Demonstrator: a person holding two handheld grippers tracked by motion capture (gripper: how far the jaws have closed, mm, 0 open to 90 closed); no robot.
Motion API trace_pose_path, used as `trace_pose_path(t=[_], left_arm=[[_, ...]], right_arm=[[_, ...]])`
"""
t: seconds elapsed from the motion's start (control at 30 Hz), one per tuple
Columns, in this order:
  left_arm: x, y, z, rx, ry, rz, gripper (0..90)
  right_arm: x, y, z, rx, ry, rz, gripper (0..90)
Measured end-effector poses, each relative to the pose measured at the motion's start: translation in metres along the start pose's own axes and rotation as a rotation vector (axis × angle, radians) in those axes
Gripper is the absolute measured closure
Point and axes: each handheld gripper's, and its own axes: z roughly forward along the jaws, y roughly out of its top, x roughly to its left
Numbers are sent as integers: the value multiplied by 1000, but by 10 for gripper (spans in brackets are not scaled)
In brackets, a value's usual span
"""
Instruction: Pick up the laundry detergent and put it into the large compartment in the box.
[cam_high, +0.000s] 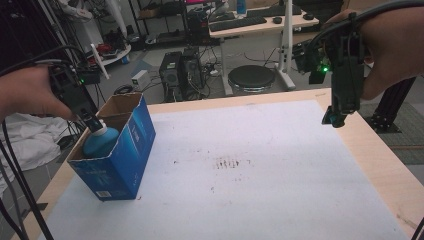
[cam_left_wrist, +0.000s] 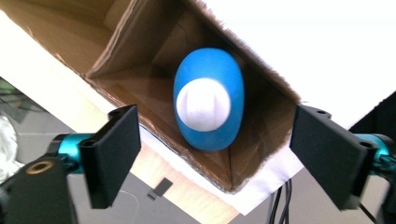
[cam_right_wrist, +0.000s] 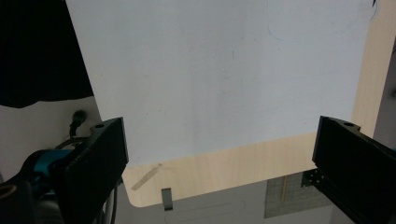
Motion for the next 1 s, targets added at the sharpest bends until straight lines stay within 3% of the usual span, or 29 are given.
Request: trace_pose_path(t=[0.2,0.37,0.47,0.73,1.0], left_arm=[[-16,6,-16,-14,-11,63,161],[-32,16,-18,-2,-20,124,119],[-48,30,-18,-1,-37,185,118],[-75,51,-12,12,-64,284,79],[-99,67,5,33,-75,381,41]], right_arm=[[0,2,0,9,4,2,24],[0,4,0,9,3,-1,24],[0,6,1,12,4,-6,24],[1,7,2,17,9,-5,24],[2,7,8,21,22,-1,24]])
